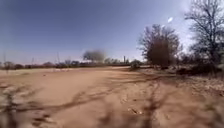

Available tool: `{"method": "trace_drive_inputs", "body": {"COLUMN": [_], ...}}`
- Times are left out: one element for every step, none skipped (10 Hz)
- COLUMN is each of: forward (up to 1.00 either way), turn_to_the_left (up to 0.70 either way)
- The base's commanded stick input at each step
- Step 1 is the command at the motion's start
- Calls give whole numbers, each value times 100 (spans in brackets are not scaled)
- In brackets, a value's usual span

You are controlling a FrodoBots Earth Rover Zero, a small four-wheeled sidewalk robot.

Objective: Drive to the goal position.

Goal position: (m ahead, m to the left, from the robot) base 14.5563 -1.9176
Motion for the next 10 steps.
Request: {"method": "trace_drive_inputs", "body": {"forward": [100,100,100,100,100,100,100,100,100,100], "turn_to_the_left": [0,0,0,0,0,0,0,0,0,0]}}
